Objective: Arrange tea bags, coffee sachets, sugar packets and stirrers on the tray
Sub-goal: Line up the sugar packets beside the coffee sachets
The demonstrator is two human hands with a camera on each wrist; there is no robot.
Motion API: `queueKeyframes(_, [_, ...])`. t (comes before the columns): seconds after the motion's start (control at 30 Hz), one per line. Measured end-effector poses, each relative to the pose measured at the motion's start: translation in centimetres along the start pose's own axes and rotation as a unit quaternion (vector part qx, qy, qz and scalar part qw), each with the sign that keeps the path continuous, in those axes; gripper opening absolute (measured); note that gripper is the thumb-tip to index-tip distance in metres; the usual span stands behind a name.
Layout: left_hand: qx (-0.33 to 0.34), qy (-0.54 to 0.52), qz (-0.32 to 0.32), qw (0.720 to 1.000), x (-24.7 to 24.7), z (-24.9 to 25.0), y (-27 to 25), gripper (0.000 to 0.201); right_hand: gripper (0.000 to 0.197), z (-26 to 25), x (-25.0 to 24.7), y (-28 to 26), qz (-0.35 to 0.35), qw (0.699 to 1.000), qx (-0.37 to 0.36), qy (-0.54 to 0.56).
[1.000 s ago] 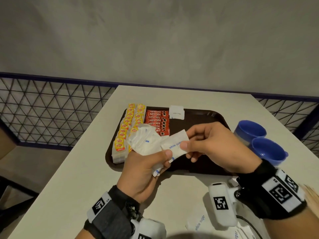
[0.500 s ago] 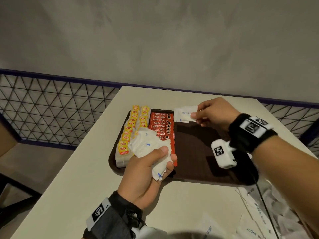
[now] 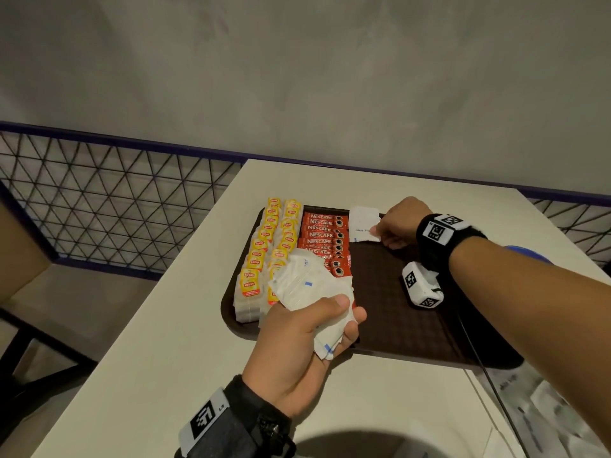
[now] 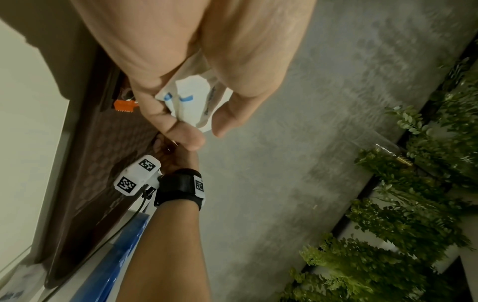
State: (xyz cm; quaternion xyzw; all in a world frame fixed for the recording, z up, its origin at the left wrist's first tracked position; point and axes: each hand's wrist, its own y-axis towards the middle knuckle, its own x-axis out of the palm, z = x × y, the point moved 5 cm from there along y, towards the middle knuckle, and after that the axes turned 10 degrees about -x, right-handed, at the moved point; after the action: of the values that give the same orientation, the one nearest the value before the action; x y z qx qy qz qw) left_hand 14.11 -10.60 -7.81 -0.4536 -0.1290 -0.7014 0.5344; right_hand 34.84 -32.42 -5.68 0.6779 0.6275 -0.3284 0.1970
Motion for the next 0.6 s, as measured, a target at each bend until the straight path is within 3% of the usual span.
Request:
queueKeyframes(0.37, [-0.011,-0.018,-0.004,1.0,0.3,0.0,-0.1,0.051,0.015,-0.6,-0.5,-0.3,-0.006,1.0,0.002,-0.022])
queueKeyframes(0.47, [-0.016,-0.064,-0.003,0.998,0.1,0.2,-0.2,0.042,0.016,-2.3,-2.0,-2.3,0.02,0.998,-0.053,-0.005])
queueKeyframes(0.6, [-0.007,-0.106,-0.027,0.994,0.5,0.7,-0.4,0.061,0.011,-5.5,-3.6,-8.8,0.042,0.988,-0.146,0.034])
